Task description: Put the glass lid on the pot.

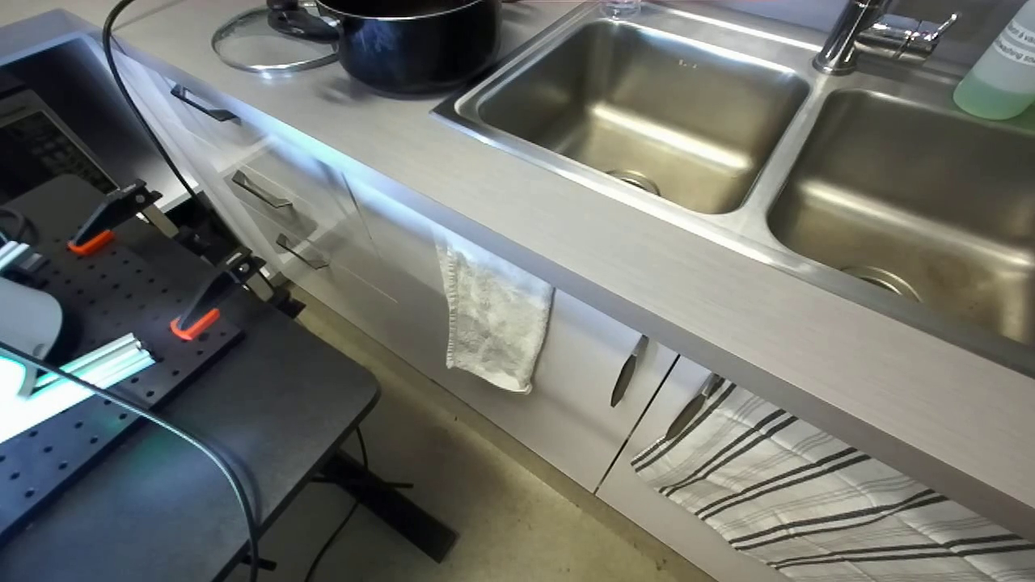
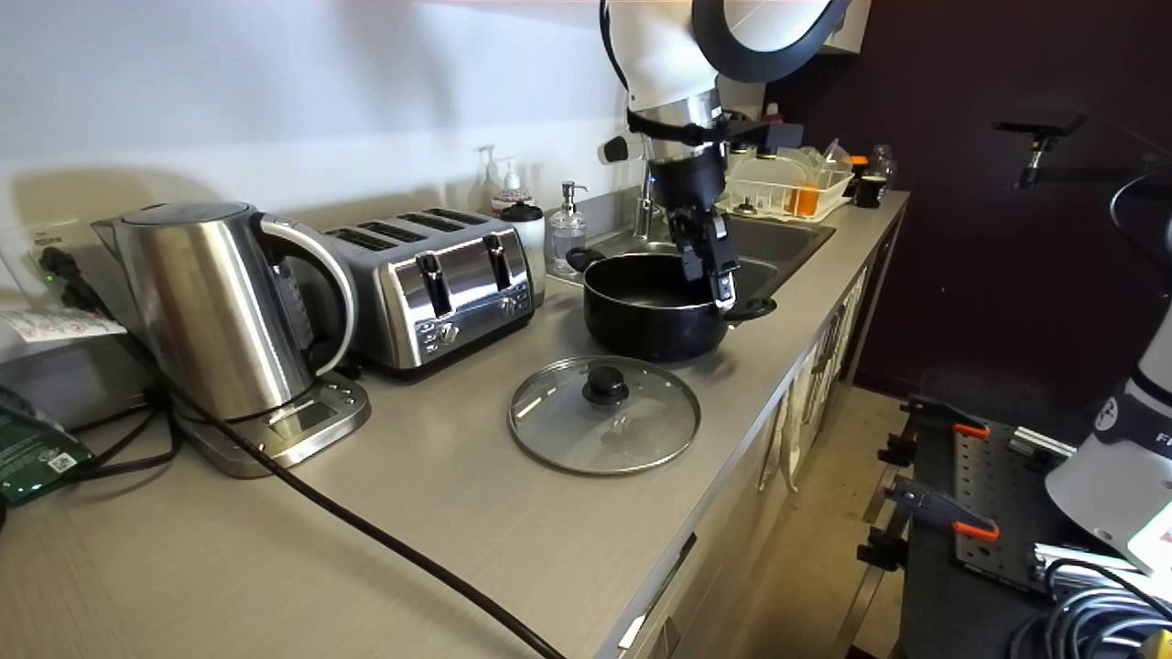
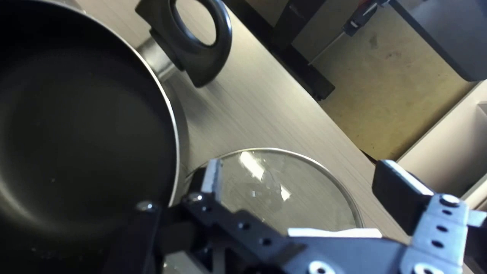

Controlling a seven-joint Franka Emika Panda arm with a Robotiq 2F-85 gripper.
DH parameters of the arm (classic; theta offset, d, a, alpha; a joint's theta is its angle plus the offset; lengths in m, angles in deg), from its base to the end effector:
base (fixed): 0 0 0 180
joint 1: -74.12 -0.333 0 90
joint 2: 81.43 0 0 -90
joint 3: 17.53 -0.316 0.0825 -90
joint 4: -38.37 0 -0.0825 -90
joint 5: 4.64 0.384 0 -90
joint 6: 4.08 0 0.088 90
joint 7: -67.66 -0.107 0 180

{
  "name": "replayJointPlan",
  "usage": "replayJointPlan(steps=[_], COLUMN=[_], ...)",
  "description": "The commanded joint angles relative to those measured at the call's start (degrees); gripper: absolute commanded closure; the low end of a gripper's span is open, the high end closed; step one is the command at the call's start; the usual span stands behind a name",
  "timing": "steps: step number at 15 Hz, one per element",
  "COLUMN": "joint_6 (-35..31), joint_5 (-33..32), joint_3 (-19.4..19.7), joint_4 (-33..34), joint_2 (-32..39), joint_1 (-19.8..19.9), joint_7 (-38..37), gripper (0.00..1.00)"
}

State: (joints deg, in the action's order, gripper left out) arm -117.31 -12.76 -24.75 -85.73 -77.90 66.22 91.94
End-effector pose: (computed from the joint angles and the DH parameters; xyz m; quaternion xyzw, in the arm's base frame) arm 0.4999 0.1255 0.3494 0.9197 0.3678 -0.1288 0.0471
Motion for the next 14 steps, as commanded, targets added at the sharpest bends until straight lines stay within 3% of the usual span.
replayJointPlan(steps=[1, 8, 14], joint_6=[-4.64, -15.12, -30.03], joint_5=[-2.96, -8.04, -4.95], joint_3=[-1.8, -2.98, -4.24], joint_4=[1.64, 4.47, 1.63], joint_2=[4.61, 12.78, 15.08], joint_1=[-1.19, -1.87, 0.99], joint_7=[1.39, 1.93, 9.17], gripper=[0.0, 0.0, 0.0])
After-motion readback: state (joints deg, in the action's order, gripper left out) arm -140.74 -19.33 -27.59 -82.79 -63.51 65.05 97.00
